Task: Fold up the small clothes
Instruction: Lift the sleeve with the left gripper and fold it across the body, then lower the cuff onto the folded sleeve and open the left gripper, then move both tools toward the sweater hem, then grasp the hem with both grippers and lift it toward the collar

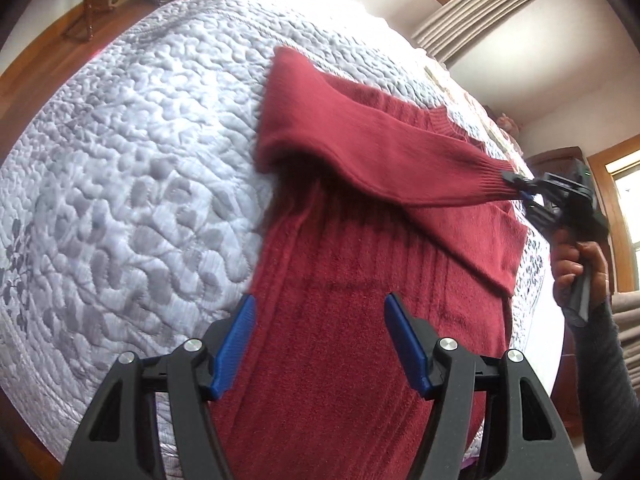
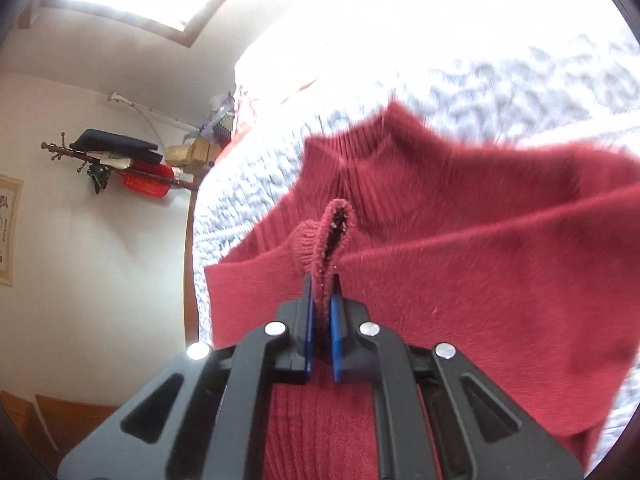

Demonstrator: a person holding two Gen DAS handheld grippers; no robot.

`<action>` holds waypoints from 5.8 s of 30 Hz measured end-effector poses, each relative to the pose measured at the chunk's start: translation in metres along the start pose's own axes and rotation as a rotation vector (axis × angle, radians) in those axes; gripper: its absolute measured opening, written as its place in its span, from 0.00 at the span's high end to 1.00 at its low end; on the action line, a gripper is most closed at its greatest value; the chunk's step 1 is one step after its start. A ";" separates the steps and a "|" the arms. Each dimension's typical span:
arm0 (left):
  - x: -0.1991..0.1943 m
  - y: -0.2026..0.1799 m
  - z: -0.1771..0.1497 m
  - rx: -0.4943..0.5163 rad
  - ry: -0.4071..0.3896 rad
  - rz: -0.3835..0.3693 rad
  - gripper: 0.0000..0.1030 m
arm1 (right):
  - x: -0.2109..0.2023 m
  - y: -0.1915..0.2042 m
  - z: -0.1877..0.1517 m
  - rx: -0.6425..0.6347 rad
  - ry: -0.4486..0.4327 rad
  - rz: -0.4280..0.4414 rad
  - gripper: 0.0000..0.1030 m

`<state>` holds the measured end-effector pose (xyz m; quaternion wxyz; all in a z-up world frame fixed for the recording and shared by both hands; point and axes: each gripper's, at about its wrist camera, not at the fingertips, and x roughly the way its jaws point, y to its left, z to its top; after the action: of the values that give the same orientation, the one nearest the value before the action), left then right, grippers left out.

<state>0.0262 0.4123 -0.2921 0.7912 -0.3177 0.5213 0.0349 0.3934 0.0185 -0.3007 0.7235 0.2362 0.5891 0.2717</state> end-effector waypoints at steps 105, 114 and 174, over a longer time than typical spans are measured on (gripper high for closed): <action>0.010 0.037 -0.139 0.115 0.305 0.042 0.16 | -0.127 -0.062 -0.374 -0.139 0.137 -0.605 0.11; 0.057 0.036 -0.144 0.121 0.331 0.125 0.12 | -0.107 -0.134 -0.377 -0.100 0.212 -0.546 0.11; 0.056 0.142 -0.122 -0.223 0.610 -0.251 0.92 | -0.102 -0.209 -0.398 0.334 0.346 0.249 0.94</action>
<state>-0.1014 0.4436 -0.4369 0.5575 -0.4598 0.6836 -0.1025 0.0110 -0.1968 -0.4426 0.5242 0.3730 0.7068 0.2942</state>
